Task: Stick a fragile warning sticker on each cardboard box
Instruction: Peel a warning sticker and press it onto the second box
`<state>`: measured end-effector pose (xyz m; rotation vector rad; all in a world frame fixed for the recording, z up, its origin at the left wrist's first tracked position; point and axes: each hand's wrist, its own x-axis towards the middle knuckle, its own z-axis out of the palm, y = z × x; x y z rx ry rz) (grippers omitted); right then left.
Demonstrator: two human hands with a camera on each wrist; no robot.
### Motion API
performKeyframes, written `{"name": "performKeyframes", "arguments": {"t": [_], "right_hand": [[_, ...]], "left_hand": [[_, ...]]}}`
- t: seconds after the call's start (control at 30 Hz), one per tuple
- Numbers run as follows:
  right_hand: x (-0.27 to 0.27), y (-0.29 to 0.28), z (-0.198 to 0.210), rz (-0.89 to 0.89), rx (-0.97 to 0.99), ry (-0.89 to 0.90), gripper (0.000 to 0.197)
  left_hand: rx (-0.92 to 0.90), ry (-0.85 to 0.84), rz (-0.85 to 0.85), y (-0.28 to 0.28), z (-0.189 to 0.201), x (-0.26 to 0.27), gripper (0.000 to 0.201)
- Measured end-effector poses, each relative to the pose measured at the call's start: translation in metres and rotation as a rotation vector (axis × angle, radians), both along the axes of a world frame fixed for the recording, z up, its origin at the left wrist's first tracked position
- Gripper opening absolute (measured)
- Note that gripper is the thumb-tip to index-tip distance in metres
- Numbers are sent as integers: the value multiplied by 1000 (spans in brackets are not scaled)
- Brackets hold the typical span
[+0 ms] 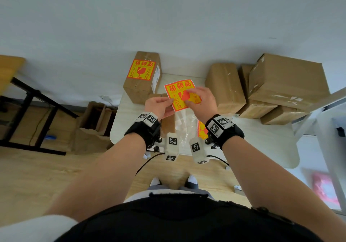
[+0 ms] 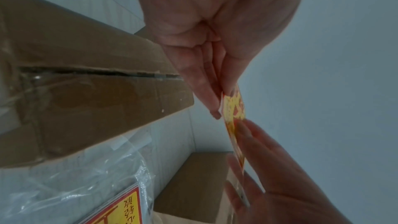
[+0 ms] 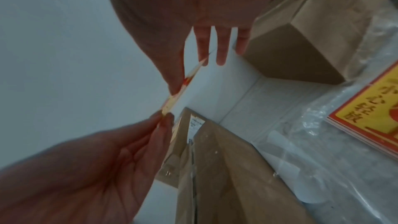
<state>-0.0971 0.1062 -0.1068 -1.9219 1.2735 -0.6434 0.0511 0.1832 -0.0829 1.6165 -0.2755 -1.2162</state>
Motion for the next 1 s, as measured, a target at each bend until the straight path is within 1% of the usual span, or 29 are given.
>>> {"name": "performKeyframes", "arguments": {"t": [0.13, 0.17, 0.3, 0.33, 0.43, 0.53, 0.67, 0.77, 1.0], "right_hand": [[12, 10, 5, 81, -114, 239, 37], [13, 12, 6, 96, -137, 273, 37], [14, 15, 2, 97, -151, 294, 32], [13, 15, 0, 83, -147, 290, 30], [11, 14, -1, 65, -114, 264, 25], [10, 12, -1, 69, -55, 177, 23], [11, 9, -10, 107, -37, 23, 22], [13, 11, -10, 67, -21, -59, 23], [14, 9, -6, 38, 33, -63, 22]], "left_hand": [[-18, 17, -4, 0, 1, 1, 8], [-27, 27, -11, 1, 1, 1, 7], [-79, 111, -22, 3, 1, 0, 6], [-104, 142, -29, 5, 1, 0, 10], [-154, 207, -67, 8, -1, -1, 32], [-168, 216, -80, 8, -1, -2, 39], [-164, 177, -78, 4, 0, -3, 47], [-174, 169, -94, 2, 3, -3, 49], [-160, 142, -77, -3, 0, -5, 41]]}}
